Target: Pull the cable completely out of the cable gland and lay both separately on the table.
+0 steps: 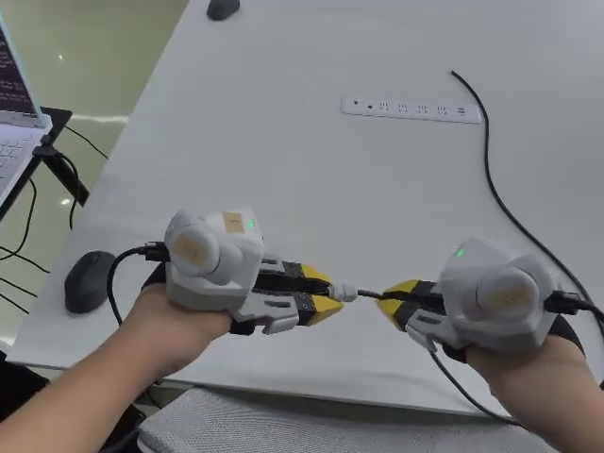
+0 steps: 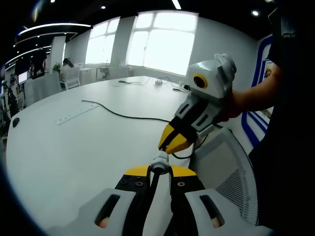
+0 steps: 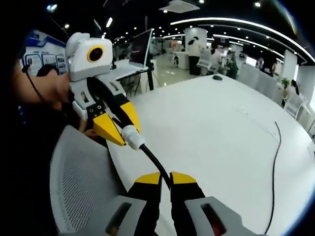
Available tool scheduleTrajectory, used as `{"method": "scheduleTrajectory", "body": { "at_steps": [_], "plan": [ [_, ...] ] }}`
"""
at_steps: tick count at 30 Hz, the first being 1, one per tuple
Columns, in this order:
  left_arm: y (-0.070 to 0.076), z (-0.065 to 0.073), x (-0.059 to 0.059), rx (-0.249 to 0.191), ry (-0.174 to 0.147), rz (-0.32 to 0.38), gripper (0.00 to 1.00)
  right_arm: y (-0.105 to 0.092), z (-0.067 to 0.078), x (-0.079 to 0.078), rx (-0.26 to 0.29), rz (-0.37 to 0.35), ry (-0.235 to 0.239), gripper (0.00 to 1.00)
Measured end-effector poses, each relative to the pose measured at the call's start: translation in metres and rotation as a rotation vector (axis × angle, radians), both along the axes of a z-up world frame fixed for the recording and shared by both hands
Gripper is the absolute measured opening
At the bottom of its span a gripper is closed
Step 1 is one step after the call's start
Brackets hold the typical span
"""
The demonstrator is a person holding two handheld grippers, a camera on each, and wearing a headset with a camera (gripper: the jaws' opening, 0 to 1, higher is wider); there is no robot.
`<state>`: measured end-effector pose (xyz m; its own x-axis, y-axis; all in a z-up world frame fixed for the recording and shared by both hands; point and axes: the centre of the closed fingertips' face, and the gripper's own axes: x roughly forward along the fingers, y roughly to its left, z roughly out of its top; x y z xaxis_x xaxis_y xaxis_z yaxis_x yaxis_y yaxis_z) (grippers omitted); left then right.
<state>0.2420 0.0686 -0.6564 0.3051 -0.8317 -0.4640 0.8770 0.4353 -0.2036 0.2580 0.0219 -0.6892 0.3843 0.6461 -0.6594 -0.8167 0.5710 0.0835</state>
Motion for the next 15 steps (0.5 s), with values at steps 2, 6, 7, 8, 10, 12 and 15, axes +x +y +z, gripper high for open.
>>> {"method": "scheduleTrajectory", "body": {
  "at_steps": [2,6,7,8,10,12,15],
  "plan": [
    [0.000,0.000,0.001,0.004,-0.007,-0.003,0.15,-0.003,-0.002,0.000,0.007,-0.016,0.006,0.01],
    [-0.001,0.001,0.002,0.002,-0.009,0.002,0.15,-0.010,-0.008,0.003,0.015,-0.067,0.027,0.01],
    [-0.001,0.001,0.002,0.003,-0.009,0.002,0.15,-0.012,-0.009,0.003,0.018,-0.079,0.034,0.01],
    [-0.001,0.000,0.002,0.003,-0.007,0.005,0.15,-0.013,-0.010,0.003,0.022,-0.090,0.045,0.01],
    [0.000,0.000,0.002,0.001,-0.007,0.008,0.15,-0.019,-0.014,0.006,0.025,-0.129,0.053,0.01],
    [0.001,0.001,0.003,0.001,-0.008,0.013,0.15,-0.025,-0.018,0.007,0.032,-0.169,0.072,0.01],
    [0.001,0.001,0.004,-0.002,-0.010,0.017,0.15,-0.034,-0.023,0.009,0.053,-0.227,0.107,0.01]
  ]
}}
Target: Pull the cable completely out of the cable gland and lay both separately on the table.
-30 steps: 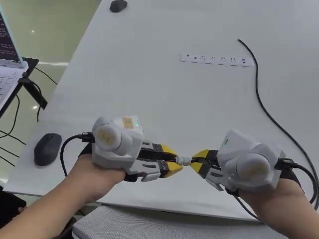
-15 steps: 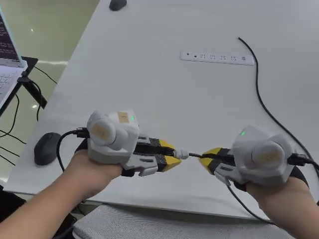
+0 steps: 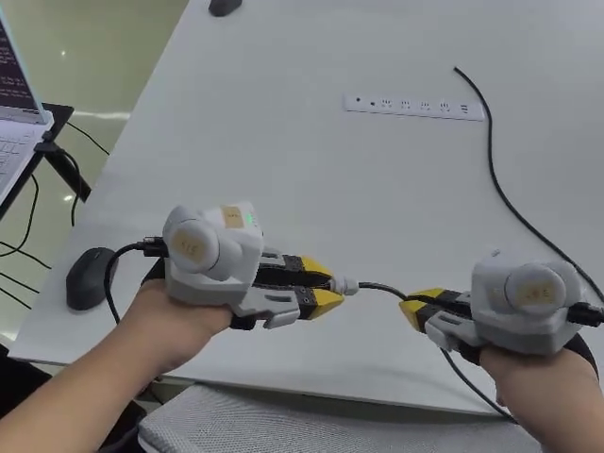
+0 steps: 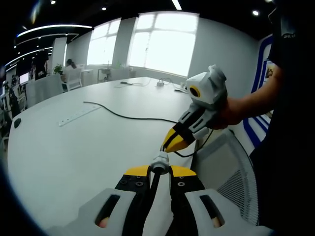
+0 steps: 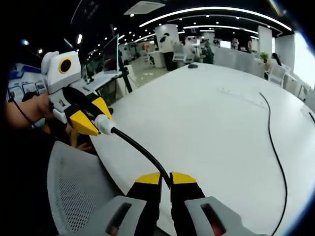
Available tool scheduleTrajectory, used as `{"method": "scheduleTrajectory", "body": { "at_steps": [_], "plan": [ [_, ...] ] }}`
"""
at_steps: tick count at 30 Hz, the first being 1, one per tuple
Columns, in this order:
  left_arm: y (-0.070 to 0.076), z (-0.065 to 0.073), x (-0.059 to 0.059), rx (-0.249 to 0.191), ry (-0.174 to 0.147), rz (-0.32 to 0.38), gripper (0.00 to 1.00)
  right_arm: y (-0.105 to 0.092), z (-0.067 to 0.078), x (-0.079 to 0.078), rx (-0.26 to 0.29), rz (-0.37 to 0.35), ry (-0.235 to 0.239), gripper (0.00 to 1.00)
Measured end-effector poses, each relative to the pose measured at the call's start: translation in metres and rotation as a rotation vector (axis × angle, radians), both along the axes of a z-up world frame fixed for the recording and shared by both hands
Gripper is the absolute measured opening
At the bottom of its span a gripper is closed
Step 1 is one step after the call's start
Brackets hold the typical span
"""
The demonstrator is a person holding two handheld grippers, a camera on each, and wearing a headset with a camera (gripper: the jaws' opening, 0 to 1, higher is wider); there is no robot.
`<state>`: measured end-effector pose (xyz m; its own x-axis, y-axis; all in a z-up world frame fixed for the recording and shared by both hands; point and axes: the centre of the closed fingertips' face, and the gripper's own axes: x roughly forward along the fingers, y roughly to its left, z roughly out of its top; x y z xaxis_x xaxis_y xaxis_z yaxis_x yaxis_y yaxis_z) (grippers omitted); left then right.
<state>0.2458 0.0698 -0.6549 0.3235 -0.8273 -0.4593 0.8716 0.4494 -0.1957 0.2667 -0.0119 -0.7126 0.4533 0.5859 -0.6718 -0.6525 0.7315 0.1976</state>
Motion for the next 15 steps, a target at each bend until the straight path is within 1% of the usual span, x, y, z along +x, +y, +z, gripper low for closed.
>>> {"method": "scheduleTrajectory", "body": {
  "at_steps": [2,5,7,8,12,13,15],
  "plan": [
    [0.000,0.000,0.000,-0.001,0.000,0.001,0.15,-0.006,-0.004,0.001,0.011,-0.030,0.019,0.01],
    [-0.001,0.000,0.000,-0.001,0.000,0.001,0.15,-0.016,-0.012,0.002,0.013,-0.081,0.056,0.00],
    [-0.002,0.000,0.000,-0.002,-0.001,0.000,0.15,-0.020,-0.015,0.002,0.025,-0.109,0.075,0.00],
    [-0.002,0.000,0.000,-0.005,0.001,0.000,0.15,-0.023,-0.017,0.002,0.036,-0.132,0.091,0.01],
    [-0.003,0.000,0.000,-0.003,-0.001,-0.003,0.15,-0.031,-0.025,0.002,0.042,-0.182,0.129,0.00],
    [-0.003,0.000,0.000,-0.003,0.000,-0.004,0.15,-0.035,-0.029,0.001,0.042,-0.203,0.148,0.00],
    [-0.003,0.000,0.000,-0.002,-0.001,-0.005,0.15,-0.037,-0.032,0.000,0.061,-0.239,0.172,0.01]
  ]
}}
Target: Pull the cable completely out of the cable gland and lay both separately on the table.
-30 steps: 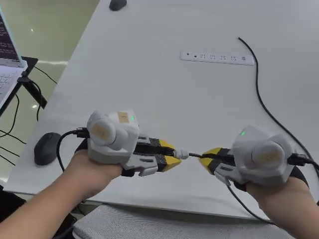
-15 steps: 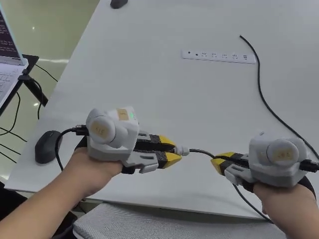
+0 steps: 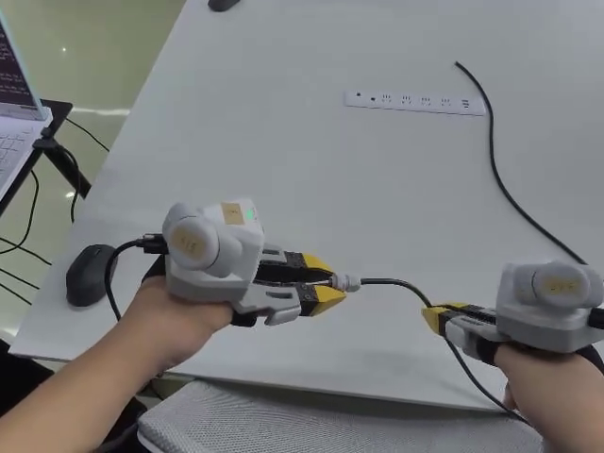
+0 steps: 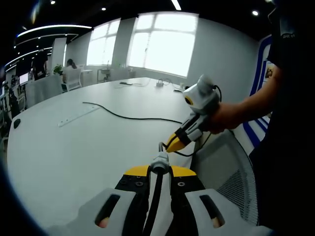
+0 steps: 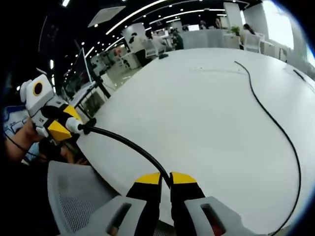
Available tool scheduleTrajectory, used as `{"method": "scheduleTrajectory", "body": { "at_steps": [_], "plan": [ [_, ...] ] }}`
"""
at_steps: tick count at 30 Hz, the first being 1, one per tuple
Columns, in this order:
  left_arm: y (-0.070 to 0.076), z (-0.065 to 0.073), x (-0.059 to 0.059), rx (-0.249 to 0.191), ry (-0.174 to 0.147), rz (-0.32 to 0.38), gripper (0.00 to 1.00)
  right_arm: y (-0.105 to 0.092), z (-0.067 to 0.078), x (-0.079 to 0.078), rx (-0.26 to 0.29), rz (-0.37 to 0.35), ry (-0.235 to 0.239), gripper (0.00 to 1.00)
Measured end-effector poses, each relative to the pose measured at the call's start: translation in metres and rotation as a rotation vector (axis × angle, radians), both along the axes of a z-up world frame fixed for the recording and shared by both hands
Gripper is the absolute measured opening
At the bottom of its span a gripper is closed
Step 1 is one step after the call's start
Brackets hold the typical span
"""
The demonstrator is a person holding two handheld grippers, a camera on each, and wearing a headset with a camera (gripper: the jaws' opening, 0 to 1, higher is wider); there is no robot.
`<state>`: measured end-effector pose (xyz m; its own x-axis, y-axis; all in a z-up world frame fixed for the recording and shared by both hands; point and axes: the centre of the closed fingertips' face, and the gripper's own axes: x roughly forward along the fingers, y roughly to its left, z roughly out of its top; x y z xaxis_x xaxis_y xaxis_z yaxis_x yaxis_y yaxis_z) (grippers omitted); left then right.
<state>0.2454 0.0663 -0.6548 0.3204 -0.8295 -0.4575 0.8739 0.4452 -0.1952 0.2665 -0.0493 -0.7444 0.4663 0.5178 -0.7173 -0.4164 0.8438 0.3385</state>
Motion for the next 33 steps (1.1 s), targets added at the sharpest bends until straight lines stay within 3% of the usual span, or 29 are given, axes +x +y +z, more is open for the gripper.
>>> {"method": "scheduleTrajectory", "body": {
  "at_steps": [4,8,24,28,29,33],
  "plan": [
    [0.000,0.002,-0.001,-0.004,-0.002,-0.001,0.15,-0.008,-0.006,-0.002,0.051,-0.097,0.065,0.01],
    [0.000,0.002,-0.003,0.002,-0.007,-0.006,0.15,-0.009,-0.009,-0.003,0.088,-0.130,0.097,0.01],
    [0.002,0.003,0.000,-0.004,-0.002,0.006,0.15,-0.001,-0.001,-0.008,0.048,-0.082,0.057,0.02],
    [0.002,0.003,0.002,-0.004,0.005,0.011,0.15,0.000,0.000,-0.010,0.026,-0.020,0.048,0.03],
    [0.003,0.003,0.003,0.001,-0.001,0.011,0.15,-0.002,0.001,-0.007,0.008,0.009,0.008,0.03],
    [0.003,0.001,0.004,0.001,0.007,0.012,0.15,-0.003,0.001,-0.008,-0.018,0.040,-0.001,0.03]
  ]
}}
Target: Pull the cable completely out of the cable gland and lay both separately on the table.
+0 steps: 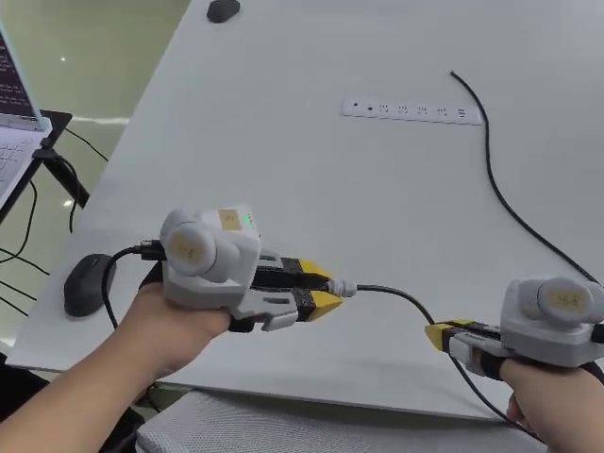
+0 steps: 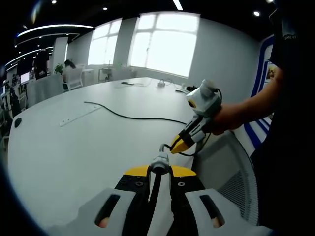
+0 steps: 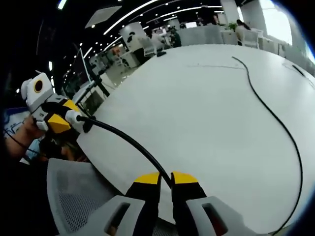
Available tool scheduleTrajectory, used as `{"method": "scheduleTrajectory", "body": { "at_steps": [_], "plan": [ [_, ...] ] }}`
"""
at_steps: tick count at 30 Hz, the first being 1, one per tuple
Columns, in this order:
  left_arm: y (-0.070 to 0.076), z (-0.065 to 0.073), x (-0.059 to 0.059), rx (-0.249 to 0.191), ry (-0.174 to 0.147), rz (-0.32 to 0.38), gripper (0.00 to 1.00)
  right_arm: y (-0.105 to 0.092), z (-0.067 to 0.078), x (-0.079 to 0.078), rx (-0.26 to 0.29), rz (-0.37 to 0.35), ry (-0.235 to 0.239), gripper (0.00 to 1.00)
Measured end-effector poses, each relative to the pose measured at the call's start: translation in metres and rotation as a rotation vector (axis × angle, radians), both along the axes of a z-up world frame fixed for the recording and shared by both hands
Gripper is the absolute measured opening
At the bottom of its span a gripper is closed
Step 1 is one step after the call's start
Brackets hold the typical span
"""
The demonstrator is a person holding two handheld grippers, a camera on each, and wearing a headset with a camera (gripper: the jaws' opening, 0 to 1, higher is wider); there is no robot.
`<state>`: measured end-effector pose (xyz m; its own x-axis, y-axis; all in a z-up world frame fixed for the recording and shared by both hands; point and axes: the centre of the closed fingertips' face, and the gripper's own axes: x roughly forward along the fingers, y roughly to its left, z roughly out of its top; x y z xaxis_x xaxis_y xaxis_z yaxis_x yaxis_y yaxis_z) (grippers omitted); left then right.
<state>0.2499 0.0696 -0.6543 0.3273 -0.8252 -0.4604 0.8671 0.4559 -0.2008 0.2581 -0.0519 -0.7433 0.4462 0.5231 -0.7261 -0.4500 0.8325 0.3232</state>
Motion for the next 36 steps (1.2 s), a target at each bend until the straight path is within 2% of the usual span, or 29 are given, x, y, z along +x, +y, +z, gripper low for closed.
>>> {"method": "scheduleTrajectory", "body": {
  "at_steps": [2,5,10,12,13,15,16,18,20,24,26,36],
  "plan": [
    [0.000,-0.001,0.000,0.002,0.003,-0.001,0.15,0.001,-0.001,-0.001,0.000,0.020,0.013,0.03],
    [0.000,-0.003,0.000,0.005,0.012,-0.003,0.15,0.001,0.001,0.000,-0.006,0.040,0.007,0.05],
    [0.000,-0.006,0.000,0.015,0.020,-0.001,0.15,0.007,0.018,0.006,-0.006,0.104,-0.042,0.15],
    [0.000,-0.007,0.000,0.015,0.023,-0.001,0.15,0.014,0.031,0.011,-0.030,0.178,-0.113,0.19],
    [0.000,-0.007,0.000,0.016,0.024,-0.001,0.15,0.022,0.040,0.013,-0.045,0.249,-0.181,0.20],
    [0.000,-0.007,0.000,0.015,0.026,0.001,0.15,0.035,0.053,0.014,-0.056,0.325,-0.253,0.23],
    [0.000,-0.007,0.001,0.015,0.026,0.001,0.15,0.044,0.060,0.013,-0.078,0.394,-0.303,0.24],
    [0.000,-0.007,0.000,0.015,0.029,0.002,0.15,0.059,0.068,0.009,-0.110,0.494,-0.368,0.24],
    [0.000,-0.007,0.000,0.016,0.028,0.003,0.15,0.071,0.072,0.007,-0.132,0.544,-0.413,0.24],
    [0.000,-0.006,0.000,0.015,0.029,0.006,0.15,0.083,0.066,0.003,-0.154,0.583,-0.408,0.23],
    [0.000,-0.006,0.000,0.013,0.029,0.007,0.15,0.092,0.067,0.003,-0.187,0.636,-0.463,0.22],
    [-0.001,-0.006,-0.001,0.009,0.034,0.007,0.15,0.109,0.065,-0.002,-0.204,0.723,-0.506,0.15]
  ]
}}
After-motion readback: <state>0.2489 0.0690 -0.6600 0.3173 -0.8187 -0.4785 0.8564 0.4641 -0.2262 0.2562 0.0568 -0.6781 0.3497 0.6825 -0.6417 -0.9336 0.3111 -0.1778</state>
